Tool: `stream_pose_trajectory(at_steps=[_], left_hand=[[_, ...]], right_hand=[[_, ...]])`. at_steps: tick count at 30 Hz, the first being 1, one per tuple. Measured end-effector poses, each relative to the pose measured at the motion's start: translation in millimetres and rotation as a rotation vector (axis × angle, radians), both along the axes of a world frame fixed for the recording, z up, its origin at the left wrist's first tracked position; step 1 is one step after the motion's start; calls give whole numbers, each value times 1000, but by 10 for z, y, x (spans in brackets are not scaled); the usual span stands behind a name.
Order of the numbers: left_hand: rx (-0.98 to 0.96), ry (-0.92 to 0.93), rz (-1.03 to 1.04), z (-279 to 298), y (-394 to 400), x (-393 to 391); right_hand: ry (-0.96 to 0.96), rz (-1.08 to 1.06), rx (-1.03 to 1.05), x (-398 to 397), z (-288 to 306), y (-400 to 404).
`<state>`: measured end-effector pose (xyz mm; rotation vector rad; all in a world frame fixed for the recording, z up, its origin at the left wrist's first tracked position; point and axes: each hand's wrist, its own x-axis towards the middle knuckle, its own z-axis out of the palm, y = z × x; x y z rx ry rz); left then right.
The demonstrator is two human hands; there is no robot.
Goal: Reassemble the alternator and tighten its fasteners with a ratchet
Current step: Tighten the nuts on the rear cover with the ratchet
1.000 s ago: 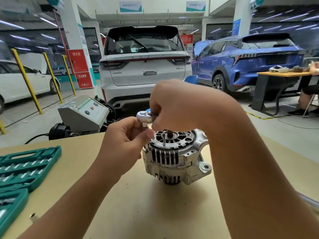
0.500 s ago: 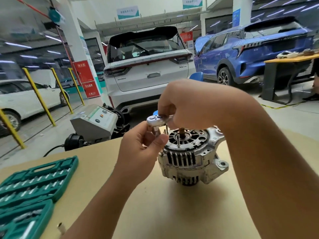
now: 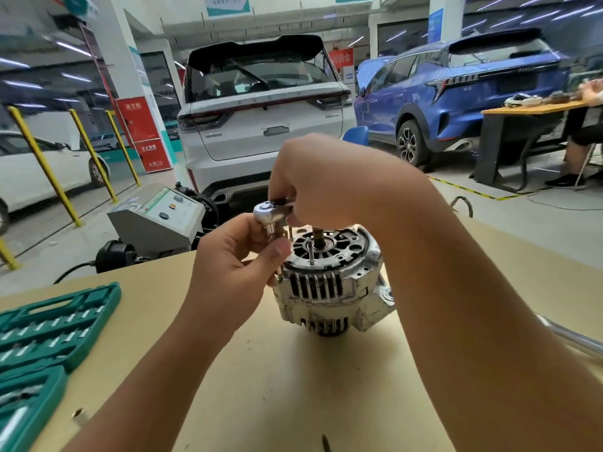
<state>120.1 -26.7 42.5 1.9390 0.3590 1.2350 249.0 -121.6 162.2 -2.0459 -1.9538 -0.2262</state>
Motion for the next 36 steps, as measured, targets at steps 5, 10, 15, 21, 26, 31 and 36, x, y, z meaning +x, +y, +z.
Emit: stream_pose_trajectory(at_steps=[5,10,15,21,26,31,36], left_hand=[[-66,-69,-3,-11,-57,47],[-69,-14,-53,-13,-33,20],[-112,-40,-53,-54,-11,37],[-148,-25,-15,-46,0,52],[-146,-29,-4,-31,28,19],[-212,-50,11,-21,17,57],[-145,-23,14,-37,23,20]], right_hand=[[-33,31,-23,-52,51,-33],[-34,25,-28,-40,38,-14],[-5,74,-33,17,57,-25],[37,4,-10,111,23,-6],[47,58,-63,77,77,-81],[-5,0,20,52,24,-23],[-5,37,-57,34,67,-72]])
